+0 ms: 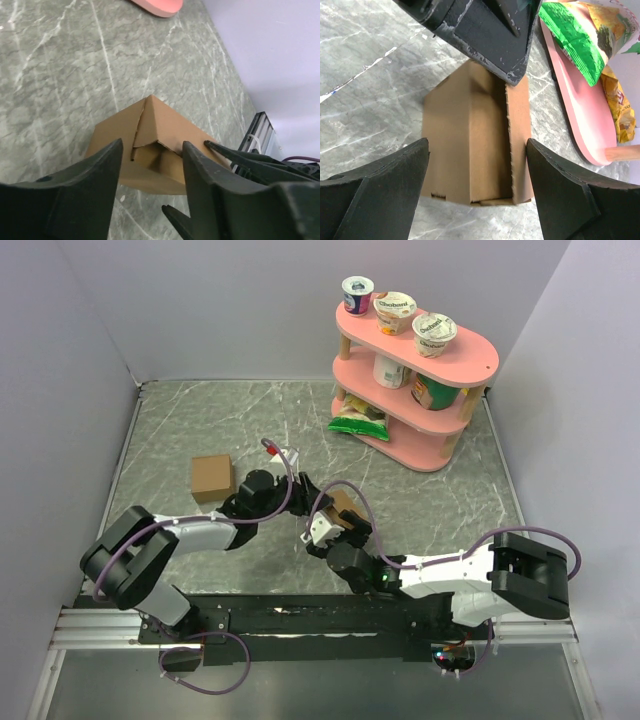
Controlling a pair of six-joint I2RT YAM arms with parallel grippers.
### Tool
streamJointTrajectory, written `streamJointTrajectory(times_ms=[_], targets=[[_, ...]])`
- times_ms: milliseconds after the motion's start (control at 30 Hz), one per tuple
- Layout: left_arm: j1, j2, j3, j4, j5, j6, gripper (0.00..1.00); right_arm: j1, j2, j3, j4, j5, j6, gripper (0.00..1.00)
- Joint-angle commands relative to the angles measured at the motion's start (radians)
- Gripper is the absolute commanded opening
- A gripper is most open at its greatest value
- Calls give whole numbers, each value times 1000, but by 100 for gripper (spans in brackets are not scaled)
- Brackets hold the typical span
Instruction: Fold the paper box
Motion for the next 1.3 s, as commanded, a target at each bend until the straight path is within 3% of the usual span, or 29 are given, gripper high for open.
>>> streamJointTrajectory(times_ms=[0, 233, 367, 567, 767, 967, 1100, 1267], targets=[[6, 43, 39, 54, 31, -10, 52, 11, 8, 39, -8, 19, 27, 85], [6, 75, 9, 61, 29, -15, 40, 11, 10, 36, 0, 25, 26, 85], [6, 95, -9, 74, 40, -36, 36, 12, -10, 38, -17, 24, 38, 90], [6, 103, -21, 69, 42, -32, 35, 9, -188, 79, -244, -124, 147, 100], [6, 107, -3, 40, 40, -10, 33, -11, -333, 156, -433, -254, 250, 100], [4, 104, 6, 14, 23, 11, 33, -173, -476, 215, -545, -404, 440, 100], [6, 103, 11, 9, 25, 11, 33, -258, -533, 220, -684, -297, 650, 95], [4, 106, 14, 1, 26, 18, 32, -258, -541, 151, -663, -204, 704, 92]])
